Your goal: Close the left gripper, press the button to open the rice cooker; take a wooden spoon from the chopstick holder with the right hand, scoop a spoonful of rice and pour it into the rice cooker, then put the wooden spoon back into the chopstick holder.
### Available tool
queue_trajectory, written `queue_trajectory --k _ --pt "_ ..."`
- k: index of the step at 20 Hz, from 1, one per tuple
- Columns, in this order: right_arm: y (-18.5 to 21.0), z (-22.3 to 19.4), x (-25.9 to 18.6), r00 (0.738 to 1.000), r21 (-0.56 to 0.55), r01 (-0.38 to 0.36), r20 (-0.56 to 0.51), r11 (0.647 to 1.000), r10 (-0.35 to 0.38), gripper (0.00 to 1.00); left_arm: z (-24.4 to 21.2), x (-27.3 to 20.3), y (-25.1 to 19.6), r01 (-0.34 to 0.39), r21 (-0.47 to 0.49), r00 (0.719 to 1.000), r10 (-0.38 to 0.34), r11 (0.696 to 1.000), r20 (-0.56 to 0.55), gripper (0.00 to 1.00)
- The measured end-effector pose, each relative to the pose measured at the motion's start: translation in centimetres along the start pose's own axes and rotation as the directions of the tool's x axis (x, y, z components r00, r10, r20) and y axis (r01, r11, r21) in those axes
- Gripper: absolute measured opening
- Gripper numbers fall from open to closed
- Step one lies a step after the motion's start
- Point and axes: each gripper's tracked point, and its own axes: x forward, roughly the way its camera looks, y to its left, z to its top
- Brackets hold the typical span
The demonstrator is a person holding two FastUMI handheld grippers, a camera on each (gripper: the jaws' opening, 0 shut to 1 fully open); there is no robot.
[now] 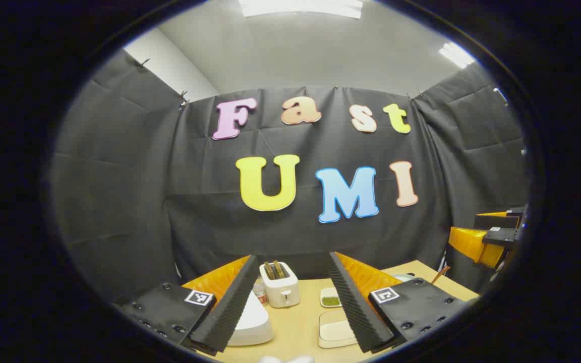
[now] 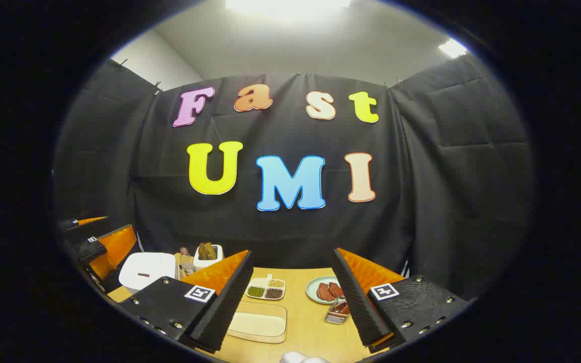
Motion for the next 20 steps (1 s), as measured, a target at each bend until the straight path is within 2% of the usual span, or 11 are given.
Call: queue_trajectory --k 4,11,20 --pt "0.6 0.4 0.0 1.000 -0.023 0.000 0.015 1.000 0.000 0.96 -0.2 0.2 0.4 -0.001 -0.016 1.000 0.001 1.000 -0.007 0.96" --pt "0.1 0.7 -0.1 1.000 0.024 0.014 0.016 1.000 -0.015 0.96 -0.3 0.1 0.2 0.011 -0.004 1.000 -0.011 1.000 -0.015 0.98" --pt "-0.5 0.5 -0.4 0.999 0.033 0.043 0.010 0.999 -0.043 0.96 0.3 0.0 0.0 0.016 -0.003 1.000 -0.016 1.000 -0.003 0.99"
